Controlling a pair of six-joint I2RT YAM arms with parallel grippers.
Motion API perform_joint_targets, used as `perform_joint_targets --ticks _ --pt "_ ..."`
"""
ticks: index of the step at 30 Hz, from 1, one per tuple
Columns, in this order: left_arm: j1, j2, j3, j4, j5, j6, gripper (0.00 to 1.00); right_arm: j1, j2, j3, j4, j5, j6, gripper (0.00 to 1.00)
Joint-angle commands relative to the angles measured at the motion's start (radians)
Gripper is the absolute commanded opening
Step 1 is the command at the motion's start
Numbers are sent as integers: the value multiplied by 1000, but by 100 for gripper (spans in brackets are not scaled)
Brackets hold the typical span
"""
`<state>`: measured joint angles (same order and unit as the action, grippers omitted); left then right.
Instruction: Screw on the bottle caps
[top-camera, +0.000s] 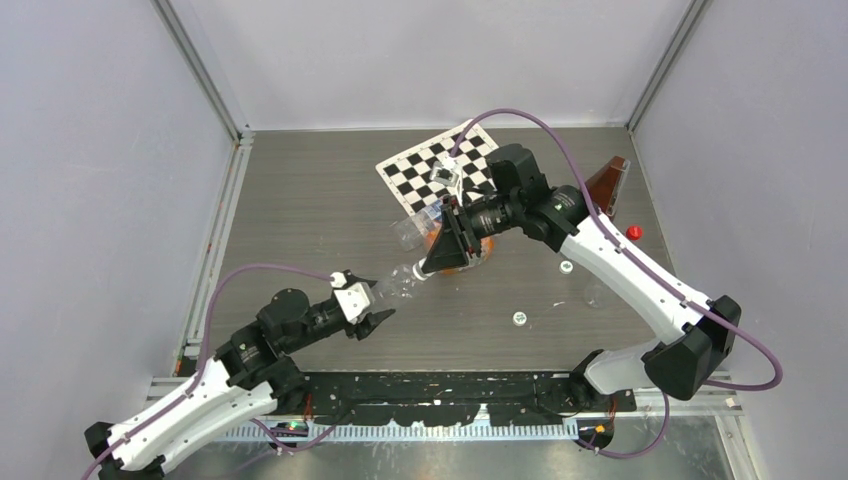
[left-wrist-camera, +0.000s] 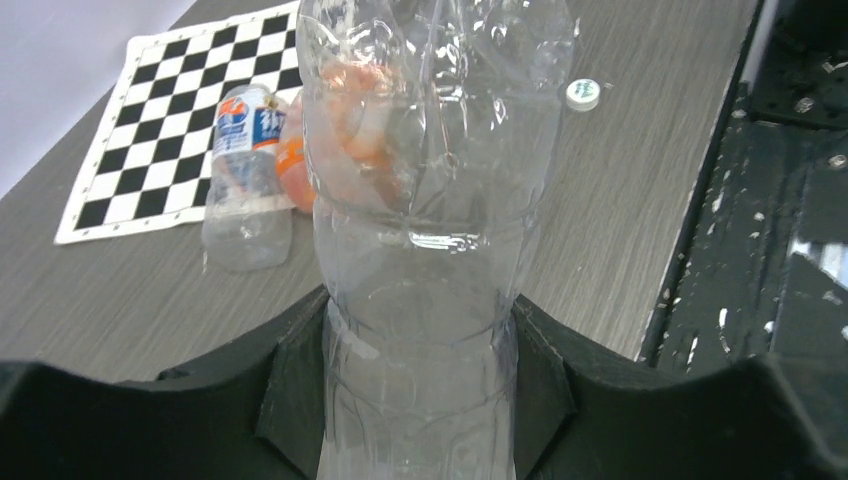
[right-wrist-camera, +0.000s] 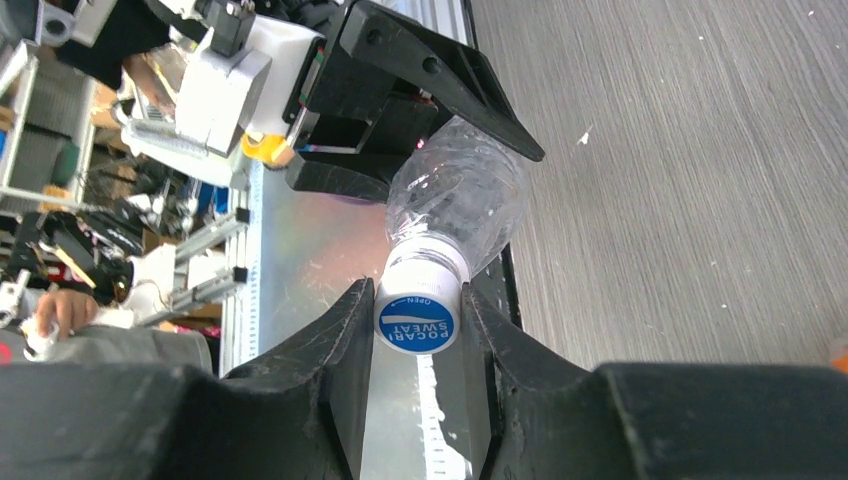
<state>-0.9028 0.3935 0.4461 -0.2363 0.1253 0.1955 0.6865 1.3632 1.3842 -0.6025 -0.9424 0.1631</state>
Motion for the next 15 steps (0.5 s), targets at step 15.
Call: perform_joint_targets --ticks 15 --pt "-1 90 17 320 -26 -42 4 15 87 84 -204 -25 -112 1"
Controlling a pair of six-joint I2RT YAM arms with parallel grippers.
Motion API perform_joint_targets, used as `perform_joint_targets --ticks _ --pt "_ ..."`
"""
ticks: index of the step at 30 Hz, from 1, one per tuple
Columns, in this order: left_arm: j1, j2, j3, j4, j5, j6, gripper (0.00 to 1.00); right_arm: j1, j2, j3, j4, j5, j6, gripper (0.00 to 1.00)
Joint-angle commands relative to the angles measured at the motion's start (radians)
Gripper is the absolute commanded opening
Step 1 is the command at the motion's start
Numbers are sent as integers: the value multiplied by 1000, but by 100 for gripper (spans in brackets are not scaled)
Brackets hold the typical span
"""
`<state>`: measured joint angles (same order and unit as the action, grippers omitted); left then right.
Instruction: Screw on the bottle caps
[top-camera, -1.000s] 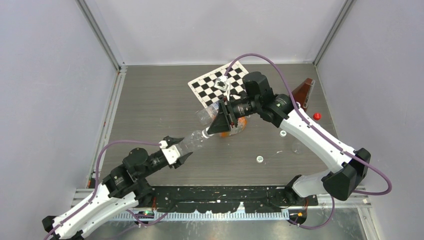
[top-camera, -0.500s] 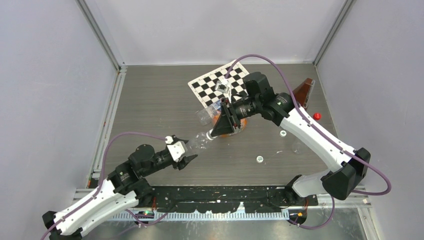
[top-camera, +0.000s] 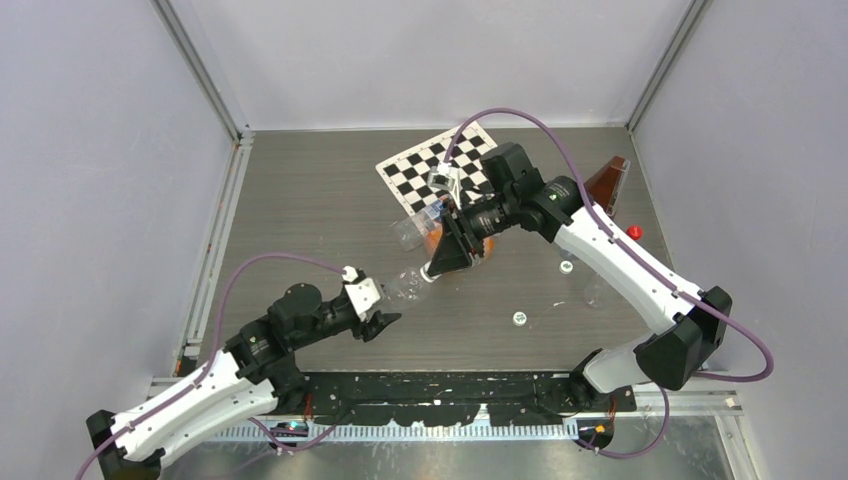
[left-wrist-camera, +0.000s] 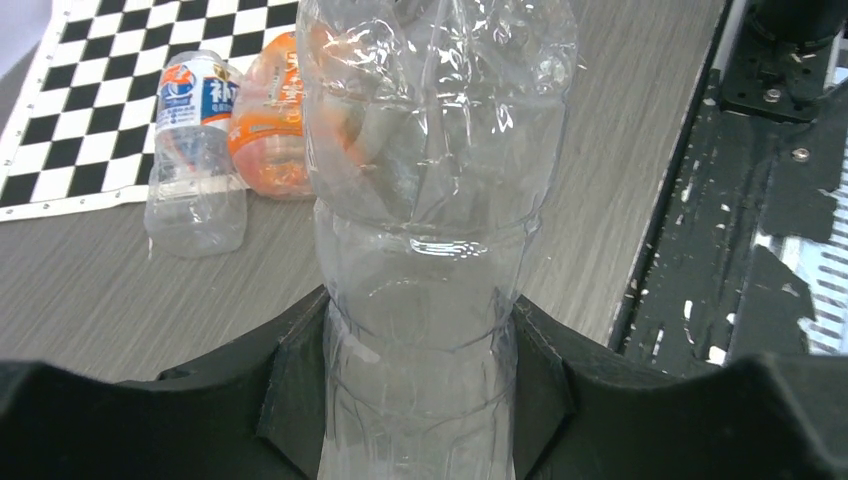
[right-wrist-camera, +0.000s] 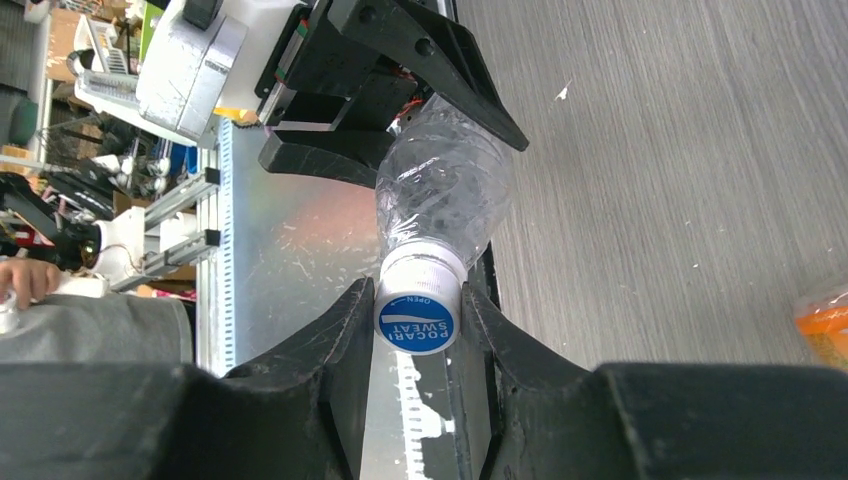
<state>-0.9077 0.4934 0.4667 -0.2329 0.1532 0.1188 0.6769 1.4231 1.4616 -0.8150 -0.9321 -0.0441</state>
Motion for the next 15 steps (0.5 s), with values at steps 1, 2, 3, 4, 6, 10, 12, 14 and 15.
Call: perform_joint_targets --ticks 1,2,3,4,6,10,12,14,15 --pt "4 -3 -15 353 -67 50 4 25 29 -1 41 -31 150 1" --pt "3 12 -23 386 -78 68 4 25 29 -7 58 -15 179 1" --pt "3 27 -26 412 -85 85 3 25 24 -22 101 -1 250 1" --pt "3 46 -26 437 -94 102 4 26 21 -28 120 32 284 1" --pt "3 81 -25 490 -120 142 3 25 15 -42 160 84 374 1" --pt "3 149 3 573 -203 212 0 27 18 -24 111 246 498 0" --pt "2 183 32 581 -227 233 0 31 20 -5 52 347 534 0" --pt "3 215 61 580 -245 235 0 42 13 2 14 415 550 1" --pt "3 228 77 577 -252 231 0 46 10 -4 8 434 567 0"
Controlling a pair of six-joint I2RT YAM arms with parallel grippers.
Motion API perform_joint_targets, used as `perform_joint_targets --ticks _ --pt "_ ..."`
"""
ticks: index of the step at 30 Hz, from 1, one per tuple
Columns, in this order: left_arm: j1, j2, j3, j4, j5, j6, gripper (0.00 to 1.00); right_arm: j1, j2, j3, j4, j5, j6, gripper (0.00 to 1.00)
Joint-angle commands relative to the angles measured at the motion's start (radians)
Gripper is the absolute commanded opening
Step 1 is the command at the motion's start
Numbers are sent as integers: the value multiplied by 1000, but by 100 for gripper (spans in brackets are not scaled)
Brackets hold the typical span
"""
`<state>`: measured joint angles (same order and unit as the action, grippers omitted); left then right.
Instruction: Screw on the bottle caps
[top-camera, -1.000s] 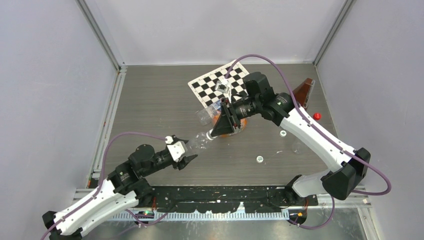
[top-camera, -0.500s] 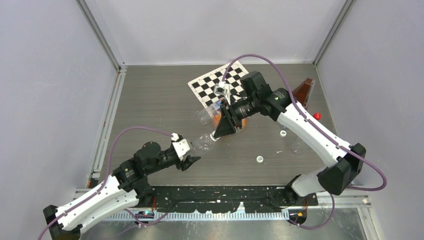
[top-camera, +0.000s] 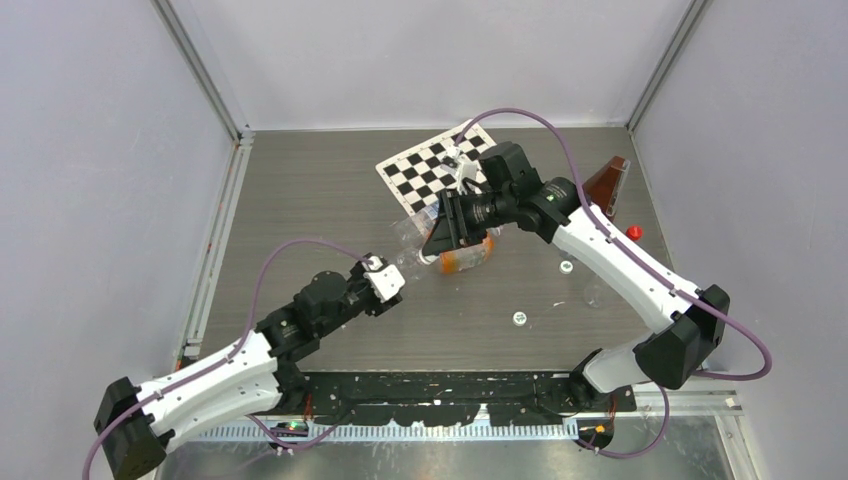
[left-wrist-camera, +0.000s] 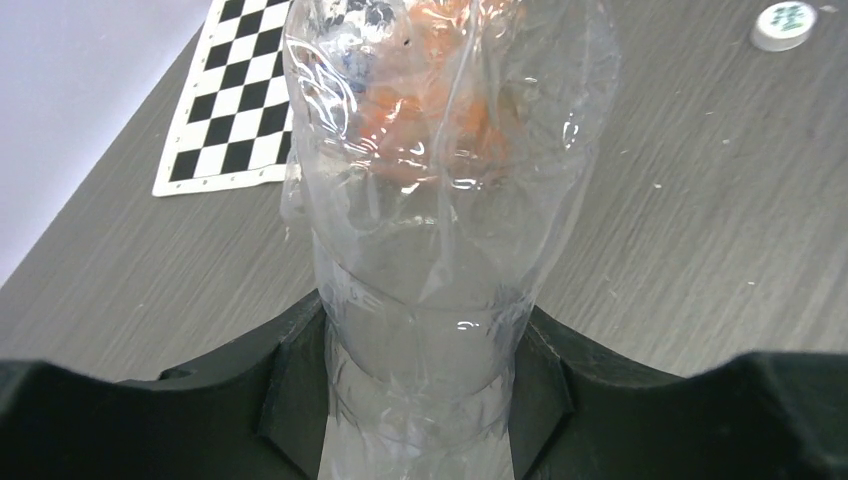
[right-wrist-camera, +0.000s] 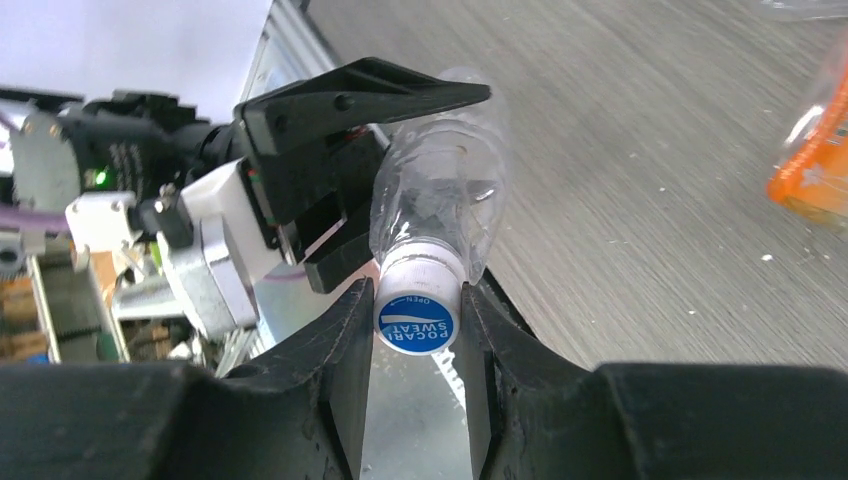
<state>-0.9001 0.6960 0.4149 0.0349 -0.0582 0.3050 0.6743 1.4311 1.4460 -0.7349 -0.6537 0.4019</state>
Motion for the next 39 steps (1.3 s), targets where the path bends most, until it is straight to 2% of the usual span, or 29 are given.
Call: perform_joint_targets --ticks 1,7,12,14,19,23,25,28,34,36,39 --pt "-6 35 139 309 -46 34 0 54 -5 2 -72 197 136 0" --pt "-9 57 191 249 -36 -80 0 74 -54 -73 19 305 233 0" --pt "-13 52 146 320 -29 -71 0 74 -76 -125 108 329 372 0" --pt "-14 62 151 327 -42 -54 0 76 -70 -115 93 353 445 0" --pt "-17 102 177 327 -124 -43 0 115 -45 -44 -34 496 500 1" --pt "-29 128 168 348 -177 -28 0 122 -40 -36 -59 540 556 14" --pt "-31 131 147 371 -182 -23 0 125 -46 -41 -59 557 580 24" --pt "-31 129 117 381 -187 -35 0 126 -65 -31 -49 599 593 47" --pt "-31 103 38 318 -249 -147 0 126 -130 32 -48 650 485 79" --pt "-31 92 26 270 -257 -183 0 126 -135 70 -69 651 428 85" --pt "-28 74 20 174 -256 -219 0 120 -154 131 -92 630 311 87"
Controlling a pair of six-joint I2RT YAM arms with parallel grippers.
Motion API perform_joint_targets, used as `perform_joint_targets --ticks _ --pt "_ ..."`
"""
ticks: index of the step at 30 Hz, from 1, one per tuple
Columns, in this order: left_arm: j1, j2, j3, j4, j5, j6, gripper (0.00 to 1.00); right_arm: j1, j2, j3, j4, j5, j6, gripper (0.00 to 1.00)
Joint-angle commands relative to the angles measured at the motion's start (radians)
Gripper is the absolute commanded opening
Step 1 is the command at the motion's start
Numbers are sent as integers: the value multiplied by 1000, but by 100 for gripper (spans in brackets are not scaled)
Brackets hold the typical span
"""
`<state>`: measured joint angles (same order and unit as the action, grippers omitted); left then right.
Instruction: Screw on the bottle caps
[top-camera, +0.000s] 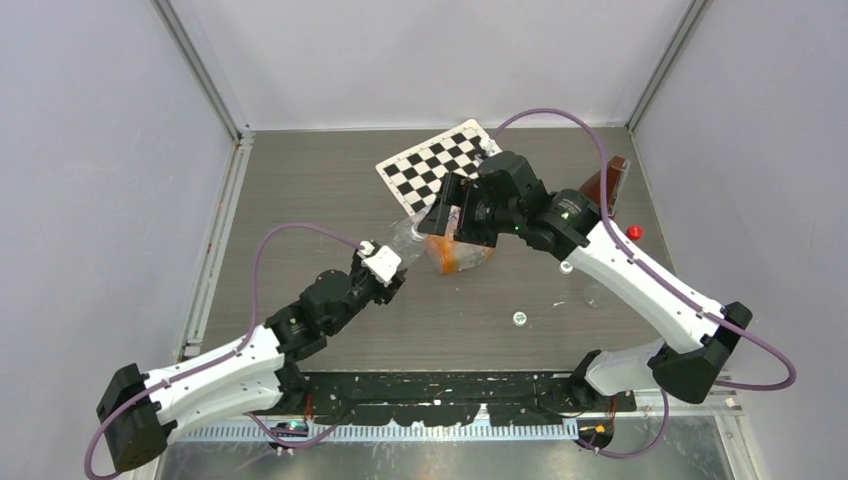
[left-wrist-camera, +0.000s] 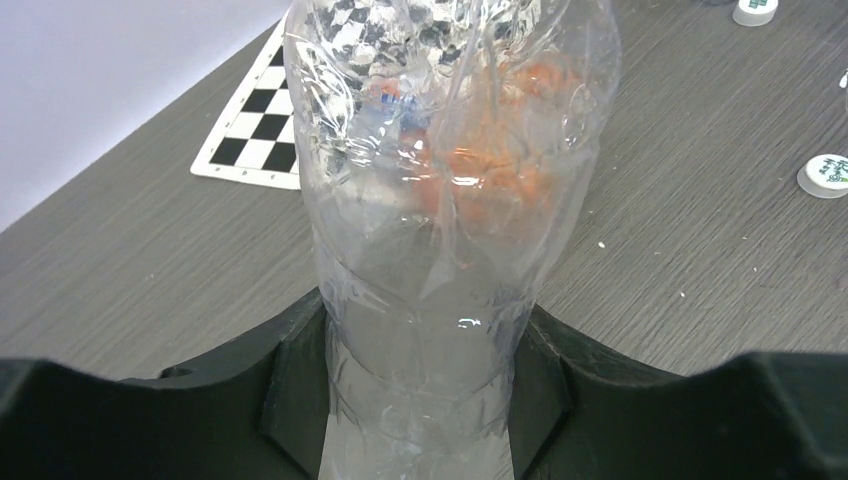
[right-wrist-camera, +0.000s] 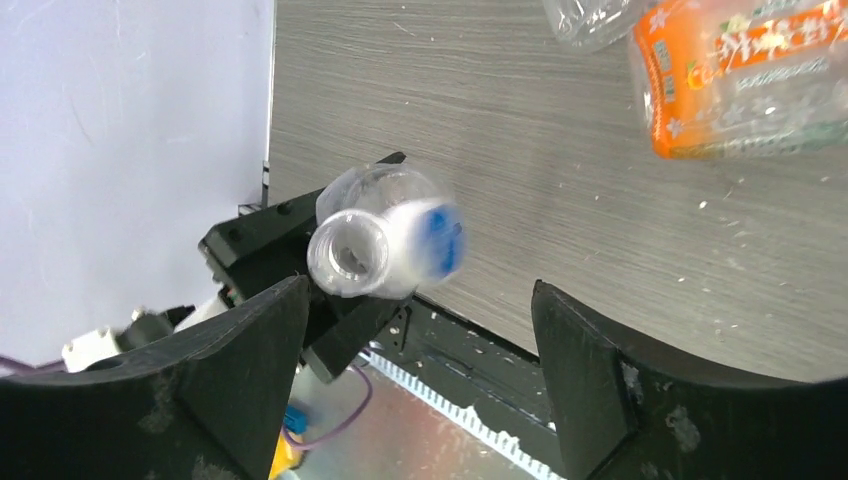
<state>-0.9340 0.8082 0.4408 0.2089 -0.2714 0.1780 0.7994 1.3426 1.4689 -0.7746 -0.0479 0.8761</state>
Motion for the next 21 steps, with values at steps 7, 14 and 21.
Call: perform_joint_targets --ticks 7,14,21 --pt "36 -131 -15 -133 108 -150 0 -65 -101 169 -126 -207 -577 88" --pt "42 -117 118 -437 -12 -274 0 -130 -72 85 -202 -143 -582 82" --pt "55 -20 183 -642 -73 -538 0 -134 -22 -88 -100 -193 -499 96"
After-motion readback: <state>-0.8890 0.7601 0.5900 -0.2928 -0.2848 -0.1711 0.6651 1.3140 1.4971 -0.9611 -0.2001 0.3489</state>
